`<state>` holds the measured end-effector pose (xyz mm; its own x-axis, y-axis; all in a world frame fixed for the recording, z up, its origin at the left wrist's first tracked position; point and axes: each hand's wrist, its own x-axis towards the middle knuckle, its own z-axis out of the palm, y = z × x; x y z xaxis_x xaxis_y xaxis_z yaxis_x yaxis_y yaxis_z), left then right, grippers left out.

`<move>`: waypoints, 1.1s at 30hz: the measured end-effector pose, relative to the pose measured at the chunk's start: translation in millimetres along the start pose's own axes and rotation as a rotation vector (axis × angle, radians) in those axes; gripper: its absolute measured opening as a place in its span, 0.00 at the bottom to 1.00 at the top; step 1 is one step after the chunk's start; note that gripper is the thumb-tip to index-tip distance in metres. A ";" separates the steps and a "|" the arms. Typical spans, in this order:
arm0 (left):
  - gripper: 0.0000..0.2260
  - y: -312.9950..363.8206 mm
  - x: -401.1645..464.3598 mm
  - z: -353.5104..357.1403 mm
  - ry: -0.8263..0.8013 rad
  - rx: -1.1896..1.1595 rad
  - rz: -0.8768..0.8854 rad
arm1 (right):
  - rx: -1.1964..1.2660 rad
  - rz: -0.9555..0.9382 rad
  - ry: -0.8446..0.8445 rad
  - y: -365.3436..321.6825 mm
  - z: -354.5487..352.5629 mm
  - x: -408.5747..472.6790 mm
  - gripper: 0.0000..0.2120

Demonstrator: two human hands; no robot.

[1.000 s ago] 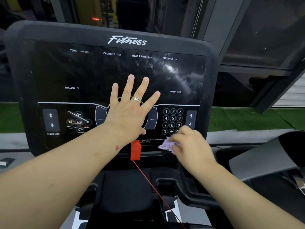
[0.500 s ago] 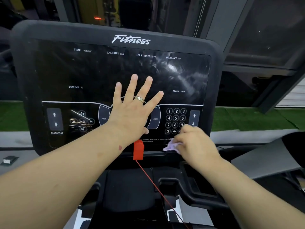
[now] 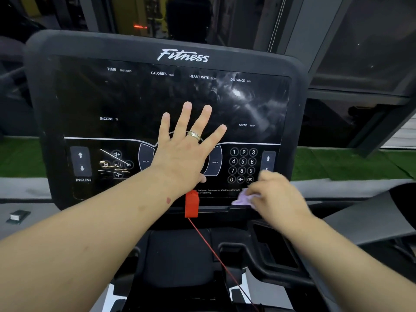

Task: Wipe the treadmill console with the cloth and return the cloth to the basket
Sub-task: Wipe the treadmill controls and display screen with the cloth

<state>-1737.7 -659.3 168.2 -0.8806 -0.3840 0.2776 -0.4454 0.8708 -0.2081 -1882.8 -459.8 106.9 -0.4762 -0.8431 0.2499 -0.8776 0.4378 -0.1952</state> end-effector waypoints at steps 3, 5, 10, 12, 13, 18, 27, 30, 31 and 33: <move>0.58 1.0 0.1 -1.4 -0.012 0.005 -0.006 | -0.042 0.048 0.050 -2.7 4.9 -0.2 0.07; 0.58 2.6 0.5 -1.4 -0.013 0.016 -0.006 | 0.005 -0.023 0.075 -37.2 16.8 8.9 0.04; 0.58 0.5 -0.6 -0.7 0.005 0.034 -0.004 | 0.065 -0.180 0.070 -65.6 25.3 14.9 0.03; 0.58 0.0 -0.7 -0.5 0.008 0.030 -0.008 | 0.036 -0.072 0.034 -31.5 13.7 5.6 0.05; 0.58 0.1 -0.4 -0.5 0.008 0.028 -0.007 | 0.038 -0.001 0.032 -14.7 7.2 2.2 0.06; 0.59 2.2 0.5 0.2 -0.001 0.024 -0.011 | -0.002 0.027 0.079 -35.1 14.8 7.4 0.03; 0.59 3.2 -0.4 0.4 0.008 0.054 -0.016 | 0.019 -0.069 0.039 -42.5 14.7 7.4 0.01; 0.59 2.8 0.2 1.5 0.003 0.049 -0.017 | 0.004 0.046 0.036 -18.6 5.8 10.6 0.04; 0.59 3.1 0.4 1.8 0.002 0.043 -0.017 | -0.008 0.039 0.053 -26.9 8.7 12.1 0.03; 0.59 4.3 0.7 2.3 0.008 0.037 -0.015 | 0.036 -0.026 0.070 -57.9 21.6 16.4 0.02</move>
<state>-1740.6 -656.6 165.4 -0.8726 -0.3943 0.2882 -0.4642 0.8529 -0.2388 -1838.6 -505.8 101.7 -0.4573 -0.8296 0.3204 -0.8876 0.4037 -0.2217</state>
